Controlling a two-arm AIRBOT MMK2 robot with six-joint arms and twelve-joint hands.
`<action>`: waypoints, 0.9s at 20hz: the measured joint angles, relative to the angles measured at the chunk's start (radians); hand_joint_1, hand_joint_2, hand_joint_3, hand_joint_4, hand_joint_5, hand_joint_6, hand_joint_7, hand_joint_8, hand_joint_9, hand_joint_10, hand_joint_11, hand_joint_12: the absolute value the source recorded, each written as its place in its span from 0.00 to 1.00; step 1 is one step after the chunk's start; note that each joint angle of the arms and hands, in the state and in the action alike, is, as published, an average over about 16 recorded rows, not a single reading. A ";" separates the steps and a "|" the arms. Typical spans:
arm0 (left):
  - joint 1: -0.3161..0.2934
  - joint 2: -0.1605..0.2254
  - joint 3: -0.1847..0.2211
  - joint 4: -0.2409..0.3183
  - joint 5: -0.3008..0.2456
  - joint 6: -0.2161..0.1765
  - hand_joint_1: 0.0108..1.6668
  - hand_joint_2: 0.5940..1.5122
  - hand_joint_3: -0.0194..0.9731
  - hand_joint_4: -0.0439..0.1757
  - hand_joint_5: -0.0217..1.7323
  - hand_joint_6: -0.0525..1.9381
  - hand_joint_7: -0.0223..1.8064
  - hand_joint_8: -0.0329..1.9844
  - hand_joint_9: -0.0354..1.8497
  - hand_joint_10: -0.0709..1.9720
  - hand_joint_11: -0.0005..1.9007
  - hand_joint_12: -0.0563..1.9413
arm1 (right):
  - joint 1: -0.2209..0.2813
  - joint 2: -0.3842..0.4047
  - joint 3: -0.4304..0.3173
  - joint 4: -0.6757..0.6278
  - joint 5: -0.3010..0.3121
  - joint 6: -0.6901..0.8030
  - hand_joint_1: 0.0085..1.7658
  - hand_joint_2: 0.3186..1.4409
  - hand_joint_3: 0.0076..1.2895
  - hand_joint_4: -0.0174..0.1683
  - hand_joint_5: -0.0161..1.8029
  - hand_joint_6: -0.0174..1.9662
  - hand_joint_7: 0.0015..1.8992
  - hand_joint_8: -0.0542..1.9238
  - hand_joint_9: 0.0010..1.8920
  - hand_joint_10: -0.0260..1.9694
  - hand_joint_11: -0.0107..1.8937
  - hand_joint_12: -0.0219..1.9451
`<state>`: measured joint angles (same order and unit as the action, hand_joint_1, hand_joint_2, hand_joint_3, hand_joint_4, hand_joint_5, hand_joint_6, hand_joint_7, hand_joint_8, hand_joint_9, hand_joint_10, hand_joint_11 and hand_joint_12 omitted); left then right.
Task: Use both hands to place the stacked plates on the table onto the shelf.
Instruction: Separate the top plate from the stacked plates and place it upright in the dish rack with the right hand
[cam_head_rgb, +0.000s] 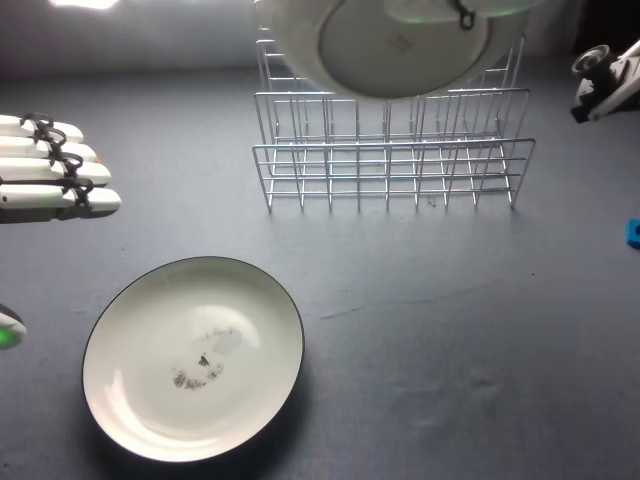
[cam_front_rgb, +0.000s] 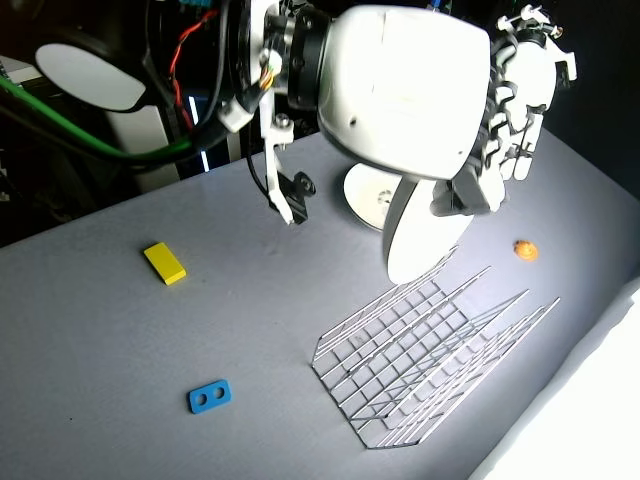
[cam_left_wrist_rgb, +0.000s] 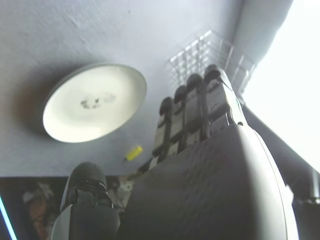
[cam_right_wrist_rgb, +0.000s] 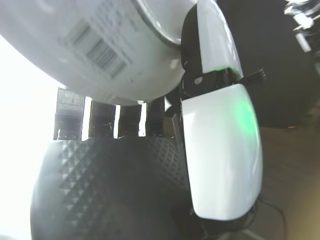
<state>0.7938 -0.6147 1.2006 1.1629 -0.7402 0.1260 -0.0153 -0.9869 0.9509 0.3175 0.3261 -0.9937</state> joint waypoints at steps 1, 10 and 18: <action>-0.002 -0.001 -0.001 0.009 -0.009 0.000 0.01 0.61 0.03 0.19 0.06 0.03 0.05 0.02 0.05 0.04 0.02 0.04 | 0.000 -0.003 0.011 0.008 -0.006 0.005 0.68 0.62 0.01 0.08 0.43 0.62 0.53 0.56 0.58 0.38 0.48 0.67; -0.015 -0.012 -0.002 0.102 -0.082 0.000 0.01 0.60 0.03 0.19 0.06 0.03 0.05 0.02 0.06 0.04 0.02 0.04 | -0.023 -0.036 0.104 0.027 -0.026 0.029 0.68 0.65 0.01 0.06 0.44 0.58 0.53 0.56 0.58 0.38 0.47 0.68; 0.010 -0.022 -0.009 0.197 -0.120 -0.006 0.01 0.59 0.03 0.19 0.06 0.03 0.05 0.02 0.06 0.04 0.02 0.05 | -0.055 -0.067 0.158 0.034 -0.010 0.036 0.68 0.68 0.00 0.05 0.44 0.55 0.53 0.59 0.55 0.44 0.45 0.72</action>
<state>0.8039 -0.6363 1.1911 1.3603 -0.8607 0.1203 -0.0704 -1.0536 1.1087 0.3516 0.3158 -0.9573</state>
